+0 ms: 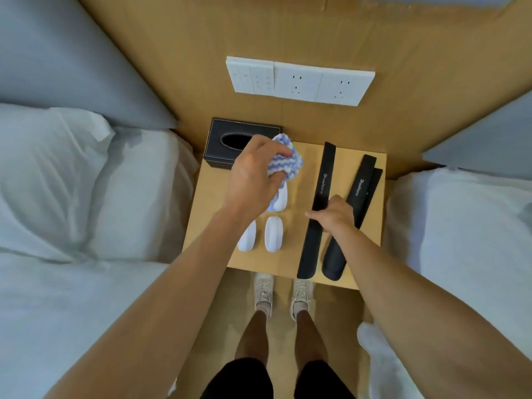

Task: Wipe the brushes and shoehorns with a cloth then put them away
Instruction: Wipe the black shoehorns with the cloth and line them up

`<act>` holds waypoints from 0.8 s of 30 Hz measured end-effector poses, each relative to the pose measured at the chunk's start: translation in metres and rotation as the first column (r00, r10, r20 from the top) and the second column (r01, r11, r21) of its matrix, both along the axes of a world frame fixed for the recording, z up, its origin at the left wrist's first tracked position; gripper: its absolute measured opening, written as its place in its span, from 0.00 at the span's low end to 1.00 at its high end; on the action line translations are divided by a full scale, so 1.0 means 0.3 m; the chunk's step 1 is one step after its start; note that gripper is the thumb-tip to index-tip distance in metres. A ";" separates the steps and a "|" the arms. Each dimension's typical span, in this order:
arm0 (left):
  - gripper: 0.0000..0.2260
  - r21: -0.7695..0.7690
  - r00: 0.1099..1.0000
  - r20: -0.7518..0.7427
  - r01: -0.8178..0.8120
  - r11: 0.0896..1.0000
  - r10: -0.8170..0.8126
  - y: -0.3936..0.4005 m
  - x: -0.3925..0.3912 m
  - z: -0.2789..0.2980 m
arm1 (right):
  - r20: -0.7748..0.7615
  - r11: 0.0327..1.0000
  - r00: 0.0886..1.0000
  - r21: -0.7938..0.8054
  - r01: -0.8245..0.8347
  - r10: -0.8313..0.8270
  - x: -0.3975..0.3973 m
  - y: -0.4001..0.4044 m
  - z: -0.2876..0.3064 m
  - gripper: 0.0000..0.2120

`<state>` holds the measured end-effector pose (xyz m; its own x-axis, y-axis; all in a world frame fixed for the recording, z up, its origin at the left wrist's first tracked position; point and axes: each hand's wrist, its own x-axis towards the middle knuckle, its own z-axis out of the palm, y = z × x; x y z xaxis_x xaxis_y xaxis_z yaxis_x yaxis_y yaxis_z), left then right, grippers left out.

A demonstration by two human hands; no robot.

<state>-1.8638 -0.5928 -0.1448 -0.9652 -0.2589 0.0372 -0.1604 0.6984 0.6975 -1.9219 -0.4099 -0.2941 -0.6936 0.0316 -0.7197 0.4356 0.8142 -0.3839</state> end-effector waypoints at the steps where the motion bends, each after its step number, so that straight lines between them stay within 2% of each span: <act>1: 0.13 0.002 1.000 0.006 0.000 1.000 0.000 -0.002 0.003 -0.021 | 0.006 1.000 1.000 0.011 0.003 -0.003 -0.002 -0.011 -0.021 0.30; 7: 0.13 0.007 0.999 0.043 -0.011 1.000 0.011 -0.015 0.018 -0.140 | 0.003 0.993 0.997 0.092 -0.074 0.074 -0.029 -0.071 -0.115 0.32; 15: 0.12 0.027 0.998 0.054 -0.014 1.000 0.013 -0.016 0.011 -0.206 | -0.020 0.988 0.995 0.119 -0.096 0.099 -0.083 -0.129 -0.200 0.33; 18: 0.12 0.045 0.998 0.059 -0.010 0.999 0.008 -0.007 0.000 -0.209 | -0.044 0.991 0.994 0.099 -0.095 0.099 -0.091 -0.129 -0.202 0.31; 21: 0.11 0.074 0.999 0.048 -0.013 0.997 0.010 0.008 -0.011 -0.207 | -0.121 0.983 0.984 0.147 -0.112 0.131 -0.093 -0.096 -0.190 0.23; 24: 0.11 0.106 0.999 0.038 -0.014 0.994 0.010 0.025 -0.024 -0.199 | -0.231 0.970 0.971 0.242 0.002 0.055 -0.087 -0.008 -0.173 0.20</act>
